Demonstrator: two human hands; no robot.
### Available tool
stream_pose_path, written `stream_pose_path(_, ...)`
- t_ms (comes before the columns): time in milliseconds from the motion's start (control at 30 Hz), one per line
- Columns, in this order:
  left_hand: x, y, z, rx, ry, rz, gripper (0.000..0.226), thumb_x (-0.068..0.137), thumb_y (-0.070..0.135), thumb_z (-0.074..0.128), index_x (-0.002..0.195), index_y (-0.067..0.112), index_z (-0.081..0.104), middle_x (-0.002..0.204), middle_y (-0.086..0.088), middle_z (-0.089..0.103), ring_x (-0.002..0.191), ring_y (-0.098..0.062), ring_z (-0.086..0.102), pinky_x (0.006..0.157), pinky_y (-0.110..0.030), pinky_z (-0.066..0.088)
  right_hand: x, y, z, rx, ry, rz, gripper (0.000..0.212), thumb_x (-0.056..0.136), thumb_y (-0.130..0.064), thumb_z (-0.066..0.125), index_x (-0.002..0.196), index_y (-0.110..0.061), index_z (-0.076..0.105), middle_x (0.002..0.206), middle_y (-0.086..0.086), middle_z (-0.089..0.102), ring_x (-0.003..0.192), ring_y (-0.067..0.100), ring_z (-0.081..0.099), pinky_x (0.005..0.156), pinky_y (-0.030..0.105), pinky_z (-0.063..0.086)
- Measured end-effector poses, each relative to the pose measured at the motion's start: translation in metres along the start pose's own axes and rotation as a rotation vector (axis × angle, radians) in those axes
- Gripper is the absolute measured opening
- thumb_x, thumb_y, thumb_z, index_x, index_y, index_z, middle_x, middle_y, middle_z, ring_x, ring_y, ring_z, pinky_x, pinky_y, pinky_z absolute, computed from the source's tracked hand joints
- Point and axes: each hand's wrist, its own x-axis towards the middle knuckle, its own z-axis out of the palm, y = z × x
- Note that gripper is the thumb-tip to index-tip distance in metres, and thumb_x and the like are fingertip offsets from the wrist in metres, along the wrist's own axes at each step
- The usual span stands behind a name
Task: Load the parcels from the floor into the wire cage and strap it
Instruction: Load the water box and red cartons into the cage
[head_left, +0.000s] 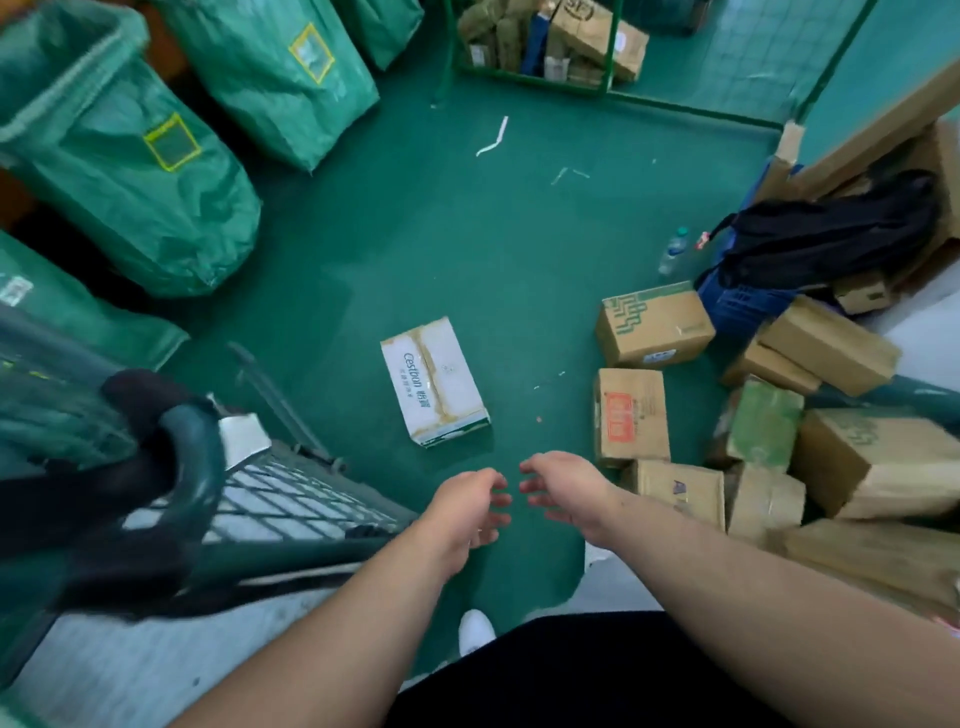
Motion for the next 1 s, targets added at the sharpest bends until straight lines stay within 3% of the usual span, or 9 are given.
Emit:
stream_pose_path(300, 0.044, 0.108, 0.05, -0.204, 0.109, -0.075, 0.023, 0.101, 0.028, 0.054, 0.112, 0.012, 0.067, 0.099, -0.004, 0.074, 0.083, -0.022, 0.069, 0.067, -0.032, 0.048, 0.079, -0.107, -0.108, -0.24, -0.01, 0.003, 0.025, 0.101, -0.028, 0.051, 0.119, -0.015, 0.063, 0.11, 0.006, 0.073, 0.083, 0.018, 0.06, 0.064, 0.028, 0.035)
stream_pose_path(400, 0.051, 0.13, 0.032, -0.304, 0.159, -0.084, 0.023, 0.1, 0.03, 0.054, 0.11, 0.014, 0.068, 0.101, -0.003, 0.075, 0.085, -0.021, 0.07, 0.068, -0.031, 0.049, 0.111, -0.149, -0.102, -0.308, -0.072, -0.009, 0.026, 0.102, -0.027, 0.05, 0.12, -0.014, 0.064, 0.103, 0.004, 0.072, 0.076, 0.017, 0.059, 0.062, 0.026, 0.033)
stream_pose_path(633, 0.114, 0.168, -0.007, -0.449, 0.291, -0.191, 0.021, 0.1, 0.028, 0.047, 0.102, 0.014, 0.062, 0.094, -0.003, 0.069, 0.076, -0.02, 0.063, 0.066, -0.029, 0.045, 0.179, -0.23, -0.054, -0.479, -0.2, -0.021, 0.021, 0.101, -0.03, 0.049, 0.112, -0.02, 0.063, 0.108, 0.002, 0.073, 0.09, 0.021, 0.065, 0.073, 0.032, 0.043)
stream_pose_path(767, 0.162, 0.213, -0.015, -0.459, 0.216, -0.198, 0.017, 0.098, 0.028, 0.047, 0.099, 0.016, 0.058, 0.094, -0.003, 0.066, 0.072, -0.019, 0.06, 0.062, -0.027, 0.042, 0.192, -0.277, -0.056, -0.515, -0.193, -0.032, 0.021, 0.103, -0.03, 0.048, 0.115, -0.021, 0.062, 0.107, 0.0, 0.071, 0.098, 0.02, 0.066, 0.081, 0.034, 0.045)
stream_pose_path(1000, 0.202, 0.297, -0.049, -0.575, 0.089, -0.131, 0.021, 0.101, 0.032, 0.048, 0.102, 0.015, 0.06, 0.103, -0.006, 0.069, 0.088, -0.025, 0.064, 0.076, -0.034, 0.047, 0.226, -0.362, -0.074, -0.573, -0.066, 0.002, 0.027, 0.103, -0.028, 0.047, 0.12, -0.017, 0.065, 0.112, 0.005, 0.07, 0.095, 0.02, 0.065, 0.076, 0.031, 0.045)
